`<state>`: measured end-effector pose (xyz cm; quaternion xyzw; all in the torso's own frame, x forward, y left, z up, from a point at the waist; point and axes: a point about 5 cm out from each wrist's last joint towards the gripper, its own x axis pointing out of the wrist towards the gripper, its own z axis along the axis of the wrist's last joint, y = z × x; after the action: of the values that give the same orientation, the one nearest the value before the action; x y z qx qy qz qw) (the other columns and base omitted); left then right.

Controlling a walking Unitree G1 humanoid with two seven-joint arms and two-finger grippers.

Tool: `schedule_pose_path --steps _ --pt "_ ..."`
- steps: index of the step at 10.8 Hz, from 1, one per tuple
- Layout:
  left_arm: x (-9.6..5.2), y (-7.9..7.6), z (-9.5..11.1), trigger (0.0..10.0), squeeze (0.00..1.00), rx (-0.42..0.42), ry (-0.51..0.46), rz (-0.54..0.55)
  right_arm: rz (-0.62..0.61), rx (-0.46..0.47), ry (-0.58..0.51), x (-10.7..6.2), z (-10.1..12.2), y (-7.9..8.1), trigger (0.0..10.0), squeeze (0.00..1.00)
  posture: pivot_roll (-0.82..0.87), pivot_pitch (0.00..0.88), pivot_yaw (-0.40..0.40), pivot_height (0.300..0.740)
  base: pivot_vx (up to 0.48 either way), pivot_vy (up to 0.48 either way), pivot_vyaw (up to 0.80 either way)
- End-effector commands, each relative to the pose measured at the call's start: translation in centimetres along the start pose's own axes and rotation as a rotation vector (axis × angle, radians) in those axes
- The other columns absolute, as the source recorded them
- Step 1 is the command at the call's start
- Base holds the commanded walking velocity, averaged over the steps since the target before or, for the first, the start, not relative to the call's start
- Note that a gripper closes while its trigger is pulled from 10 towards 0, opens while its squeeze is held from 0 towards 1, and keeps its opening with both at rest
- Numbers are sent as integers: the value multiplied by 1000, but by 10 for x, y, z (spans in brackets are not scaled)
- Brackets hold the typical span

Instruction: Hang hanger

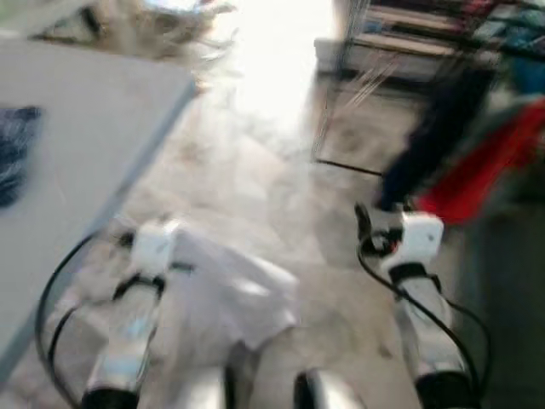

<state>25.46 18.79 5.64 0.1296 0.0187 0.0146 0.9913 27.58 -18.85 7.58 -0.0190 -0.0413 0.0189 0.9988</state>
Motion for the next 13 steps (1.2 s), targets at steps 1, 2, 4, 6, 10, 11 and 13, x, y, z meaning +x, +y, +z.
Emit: schedule_pose_path --steps 1,2,4,6,10,11,13 --pt "1 5 11 10000 0 16 -57 60 -12 -11 4 -5 -2 -6 10000 0 0 138 -22 740 0 0 0" --pt "-1 11 11 10000 0 23 -60 107 -3 -22 -1 -4 -1 -4 10000 0 2 139 -25 740 0 0 0" --pt "-2 12 10 10000 0 18 -57 125 -1 -35 -5 2 2 -4 10000 0 6 136 -33 740 0 0 0" --pt "-2 3 14 10000 0 -12 -84 68 -3 -34 4 4 3 -8 10000 0 2 136 -32 740 0 0 -300" --pt "0 2 17 10000 0 -11 -99 47 -9 -35 -1 4 3 -8 10000 0 -2 139 -28 740 378 0 -255" --pt "2 1 19 10000 0 -16 -105 46 -9 -35 -2 5 4 -7 10000 0 -1 142 -27 740 416 0 0" --pt "4 3 21 10000 0 -18 -106 48 -8 -37 -7 6 5 -7 10000 0 4 151 -22 740 411 249 0"
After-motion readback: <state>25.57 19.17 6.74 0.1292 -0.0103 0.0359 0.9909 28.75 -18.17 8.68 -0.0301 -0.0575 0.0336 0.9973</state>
